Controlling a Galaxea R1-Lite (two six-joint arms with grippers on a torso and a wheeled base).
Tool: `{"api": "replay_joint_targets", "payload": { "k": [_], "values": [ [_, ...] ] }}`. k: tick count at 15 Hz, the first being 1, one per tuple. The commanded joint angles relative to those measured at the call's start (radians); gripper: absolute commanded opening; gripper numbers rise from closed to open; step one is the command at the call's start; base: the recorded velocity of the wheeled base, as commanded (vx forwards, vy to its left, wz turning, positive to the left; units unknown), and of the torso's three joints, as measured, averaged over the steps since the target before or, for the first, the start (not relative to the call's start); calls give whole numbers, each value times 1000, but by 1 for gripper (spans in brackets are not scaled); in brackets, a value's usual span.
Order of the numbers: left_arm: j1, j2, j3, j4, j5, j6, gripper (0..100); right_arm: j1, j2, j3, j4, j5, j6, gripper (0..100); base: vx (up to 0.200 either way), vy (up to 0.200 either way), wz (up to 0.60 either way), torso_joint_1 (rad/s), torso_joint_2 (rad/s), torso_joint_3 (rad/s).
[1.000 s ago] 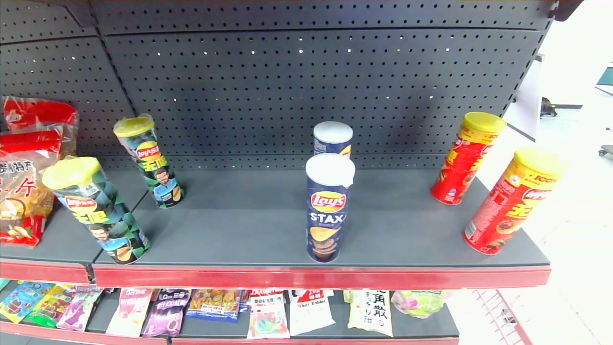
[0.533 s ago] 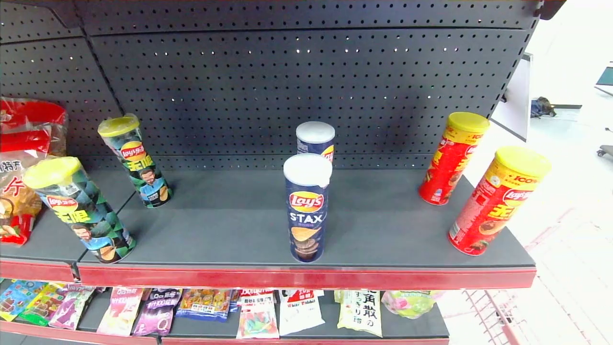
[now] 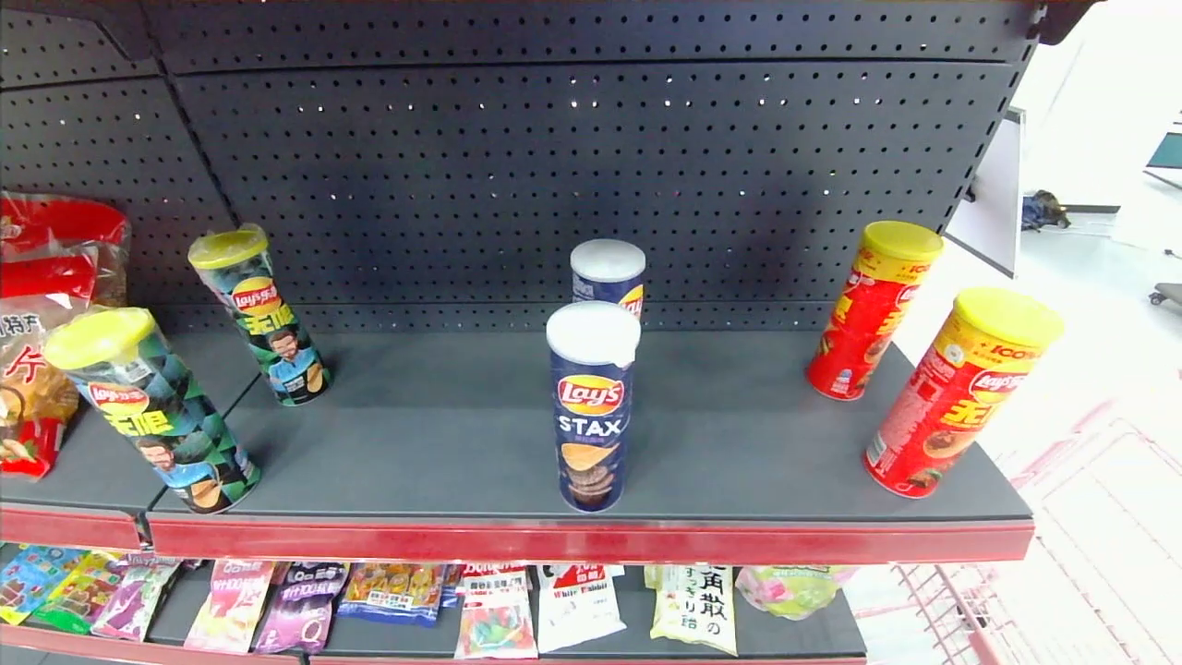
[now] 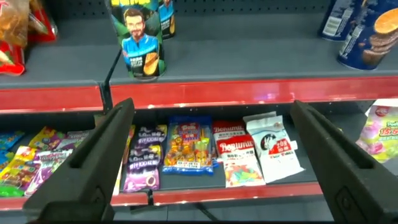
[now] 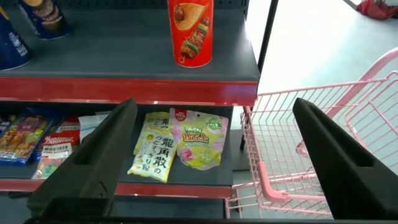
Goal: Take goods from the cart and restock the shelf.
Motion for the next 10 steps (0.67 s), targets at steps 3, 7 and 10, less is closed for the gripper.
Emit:
{"api": "replay_joint_targets", "payload": {
  "k": [3,7,10],
  "values": [
    [0,0,0,1,0,-1,100,0,2,0,-1,1,-1,100,0,0,0,0,0,0],
    [2,0,0,1,0,-2,100,0,2,0,-1,0,-1,100,0,0,0,0,0,0],
    [0,0,0,1,0,-2,100,0,2,0,-1,-3,-1,100,0,0,0,0,0,0]
  ]
}}
